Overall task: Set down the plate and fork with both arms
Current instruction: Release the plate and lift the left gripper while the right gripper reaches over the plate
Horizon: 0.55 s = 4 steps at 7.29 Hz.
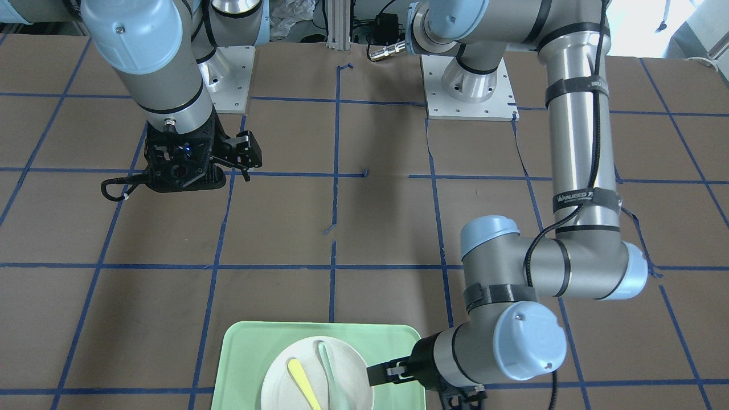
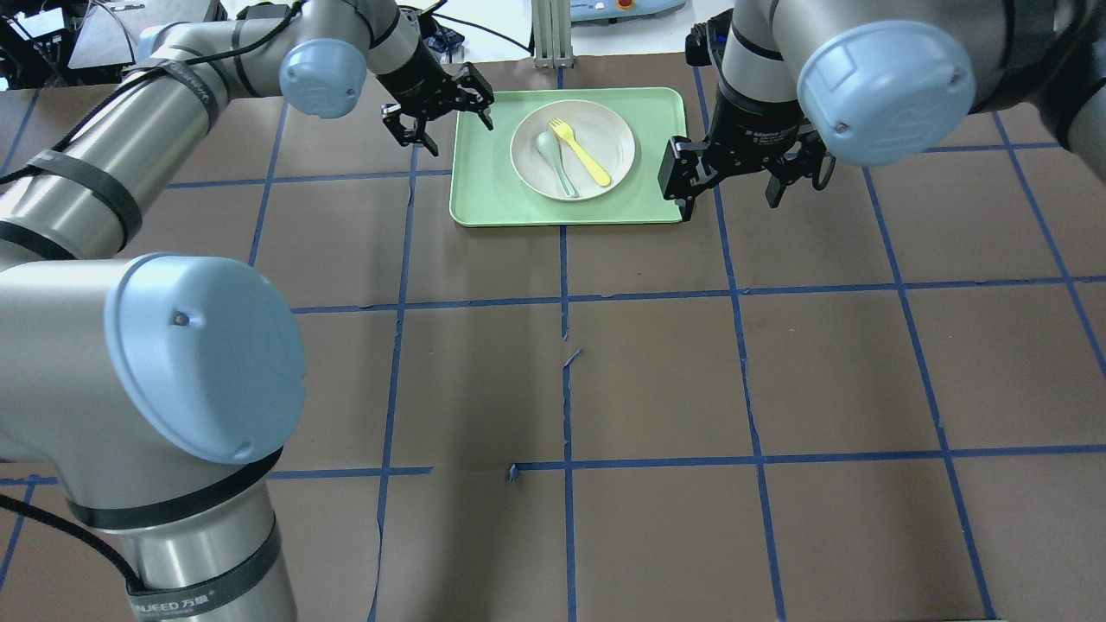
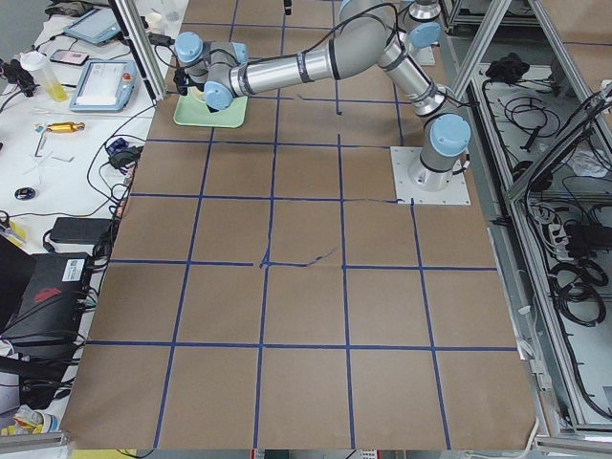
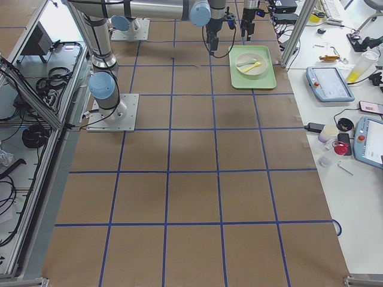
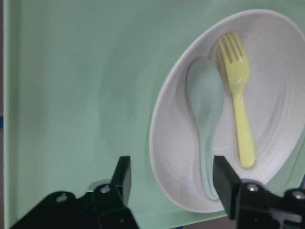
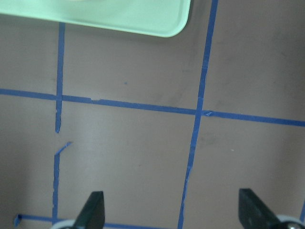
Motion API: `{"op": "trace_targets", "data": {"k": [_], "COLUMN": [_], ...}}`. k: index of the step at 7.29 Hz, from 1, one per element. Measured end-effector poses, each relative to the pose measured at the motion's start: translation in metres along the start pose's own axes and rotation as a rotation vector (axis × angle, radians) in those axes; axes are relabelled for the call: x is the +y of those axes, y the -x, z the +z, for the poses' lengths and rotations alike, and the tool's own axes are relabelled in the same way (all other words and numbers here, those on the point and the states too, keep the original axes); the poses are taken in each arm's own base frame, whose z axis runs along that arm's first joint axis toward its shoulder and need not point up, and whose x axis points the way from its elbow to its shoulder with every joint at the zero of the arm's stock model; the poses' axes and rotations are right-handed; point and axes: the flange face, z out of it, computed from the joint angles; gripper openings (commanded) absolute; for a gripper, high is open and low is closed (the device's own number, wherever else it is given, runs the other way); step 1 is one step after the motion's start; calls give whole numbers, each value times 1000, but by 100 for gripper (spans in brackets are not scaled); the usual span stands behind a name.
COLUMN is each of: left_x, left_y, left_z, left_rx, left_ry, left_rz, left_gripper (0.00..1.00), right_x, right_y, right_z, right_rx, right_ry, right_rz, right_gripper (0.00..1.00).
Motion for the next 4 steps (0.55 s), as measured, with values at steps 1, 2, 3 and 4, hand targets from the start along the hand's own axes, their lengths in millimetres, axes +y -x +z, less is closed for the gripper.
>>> {"op": "trace_targets", "data": {"k": [1, 2, 3, 4], "left_x": [10, 24, 38, 49], "left_y": [35, 69, 99, 123], "left_z": [-21, -38, -56, -73], "left_rx": [-50, -120, -207, -272], "left_ry": [6, 28, 55, 70], "left_rz": [-23, 2, 57, 90], "left_gripper": [100, 100, 100, 100], "right_x": [-21, -42, -63, -82], "right_y": [0, 1, 5, 15], "right_z": [15, 28, 38, 43], "right_rx": [1, -1, -8, -17], "right_ry": [-30, -44, -52, -59], "right_rz": [-33, -84, -125, -168], "right_gripper": [100, 100, 100, 100]}}
